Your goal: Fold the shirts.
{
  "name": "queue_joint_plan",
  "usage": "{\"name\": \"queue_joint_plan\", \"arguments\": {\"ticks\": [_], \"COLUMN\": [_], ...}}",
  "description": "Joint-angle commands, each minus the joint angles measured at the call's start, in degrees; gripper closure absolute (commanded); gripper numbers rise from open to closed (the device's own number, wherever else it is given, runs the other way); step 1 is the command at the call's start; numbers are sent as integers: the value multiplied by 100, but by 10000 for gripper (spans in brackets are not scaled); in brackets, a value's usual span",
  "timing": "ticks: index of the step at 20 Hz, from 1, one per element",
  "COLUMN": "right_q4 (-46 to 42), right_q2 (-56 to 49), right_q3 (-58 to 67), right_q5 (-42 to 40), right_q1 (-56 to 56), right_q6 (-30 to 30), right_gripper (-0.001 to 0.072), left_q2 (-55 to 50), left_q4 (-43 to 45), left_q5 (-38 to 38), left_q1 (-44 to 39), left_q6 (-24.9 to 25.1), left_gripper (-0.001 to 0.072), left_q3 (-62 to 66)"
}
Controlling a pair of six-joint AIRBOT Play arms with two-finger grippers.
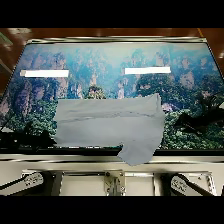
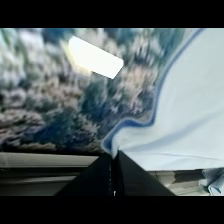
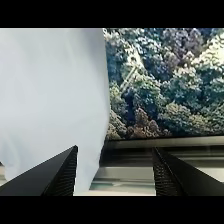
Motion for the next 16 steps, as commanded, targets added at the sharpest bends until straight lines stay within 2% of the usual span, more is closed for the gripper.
{"name": "queue_joint_plan", "arguments": {"ticks": [1,2,3,10,11,12,16], "right_q4": [240,605,946,1360,1388,1440,1600], "right_q2": [2,2,2,2,2,2,-11], "right_q3": [-640,-968,-1276,-2614,-2702,-2776,-2964], "right_q5": [284,345,348,-463,-599,-798,-1237], "right_q1": [2,2,2,2,4,4,4], "right_q6": [-127,-365,-568,-798,-798,-793,-796], "right_gripper": [129,75,51,63,79,151,159], "left_q2": [-13,-7,11,20,20,20,20], "left_q4": [-227,-225,-227,-229,-240,-243,-245], "left_q5": [-151,-164,-170,-304,-304,-302,-299], "left_q1": [-4,-4,-4,-4,-4,-4,-4], "left_q6": [350,345,343,341,341,341,341], "left_gripper": [671,671,671,671,671,671,671], "left_q3": [-7,-7,-4,-4,-4,-4,-4]}}
